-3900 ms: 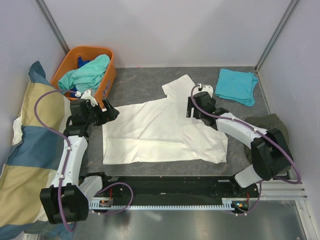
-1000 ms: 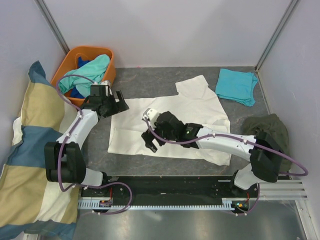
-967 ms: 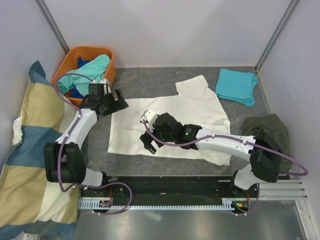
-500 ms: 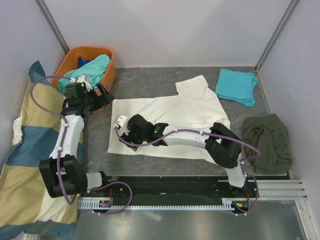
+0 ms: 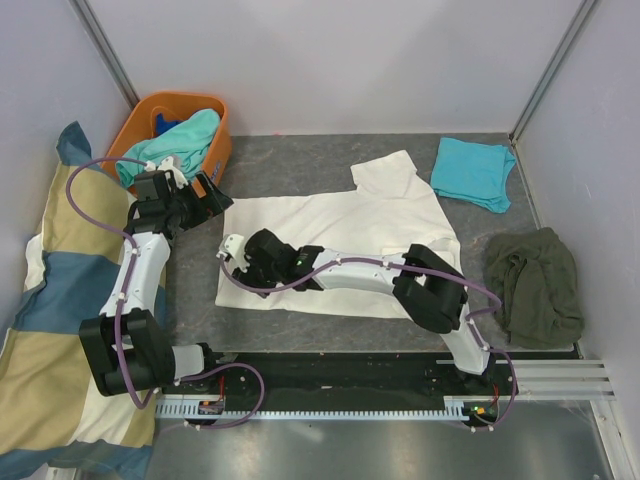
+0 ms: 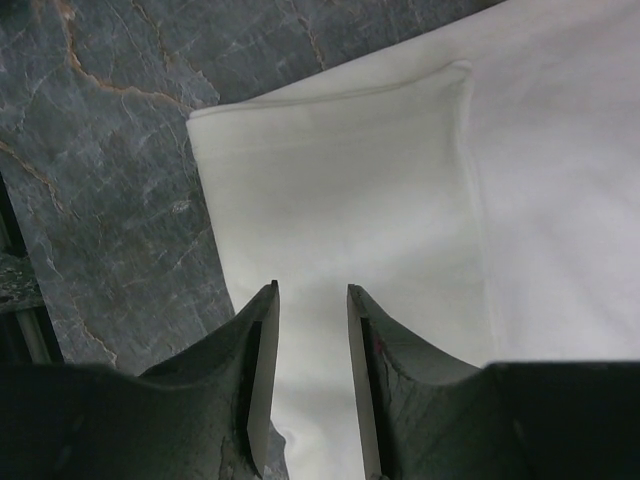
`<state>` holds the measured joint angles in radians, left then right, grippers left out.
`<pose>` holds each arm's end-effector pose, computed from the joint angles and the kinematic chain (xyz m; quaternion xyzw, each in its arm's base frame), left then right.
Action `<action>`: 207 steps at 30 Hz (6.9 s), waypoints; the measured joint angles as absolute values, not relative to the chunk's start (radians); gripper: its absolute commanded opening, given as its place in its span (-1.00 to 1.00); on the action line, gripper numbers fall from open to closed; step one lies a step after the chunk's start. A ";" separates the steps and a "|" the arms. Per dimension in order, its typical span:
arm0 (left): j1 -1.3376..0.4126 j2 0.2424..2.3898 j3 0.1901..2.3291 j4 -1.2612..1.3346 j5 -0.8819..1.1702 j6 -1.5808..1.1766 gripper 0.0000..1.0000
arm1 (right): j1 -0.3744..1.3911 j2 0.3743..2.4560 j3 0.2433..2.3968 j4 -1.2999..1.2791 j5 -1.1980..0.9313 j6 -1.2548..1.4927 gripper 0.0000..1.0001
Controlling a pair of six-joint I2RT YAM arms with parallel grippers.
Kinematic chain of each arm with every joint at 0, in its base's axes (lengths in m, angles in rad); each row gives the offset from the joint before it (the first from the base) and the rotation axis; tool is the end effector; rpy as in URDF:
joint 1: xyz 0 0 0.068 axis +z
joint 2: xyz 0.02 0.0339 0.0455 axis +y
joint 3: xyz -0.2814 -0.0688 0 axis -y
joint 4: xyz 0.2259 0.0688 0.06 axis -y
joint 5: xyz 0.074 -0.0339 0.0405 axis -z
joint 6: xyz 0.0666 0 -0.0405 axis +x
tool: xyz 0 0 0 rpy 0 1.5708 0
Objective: Fold and stack the t-shirts
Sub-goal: Fold the tshirt
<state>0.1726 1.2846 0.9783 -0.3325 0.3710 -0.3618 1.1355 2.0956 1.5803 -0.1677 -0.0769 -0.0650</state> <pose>0.2832 0.0249 0.2914 -0.1519 0.8688 -0.2057 0.4241 0.2045 0.4519 0.2093 -0.5234 0.7353 0.2487 0.3514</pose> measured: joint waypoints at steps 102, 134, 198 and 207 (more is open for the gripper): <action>-0.154 1.938 1.316 -0.422 0.436 -0.269 0.91 | 1.254 2.056 1.427 -0.176 -0.070 -0.039 -1.00; -0.231 2.164 1.635 -0.569 0.422 -0.225 0.91 | 1.277 2.000 1.403 -0.185 -0.118 -0.030 -1.00; -0.196 1.860 1.296 -0.468 0.219 -0.187 1.00 | 0.311 2.281 1.727 -0.226 -0.075 0.254 0.36; -0.181 2.017 1.428 -0.485 0.165 -0.172 1.00 | 0.290 2.292 1.742 -0.221 -0.080 0.270 0.35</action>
<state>-0.1810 2.0167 1.4277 -0.4854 0.1650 -0.1722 0.2897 2.2917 1.7420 -0.2214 -0.0799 0.2703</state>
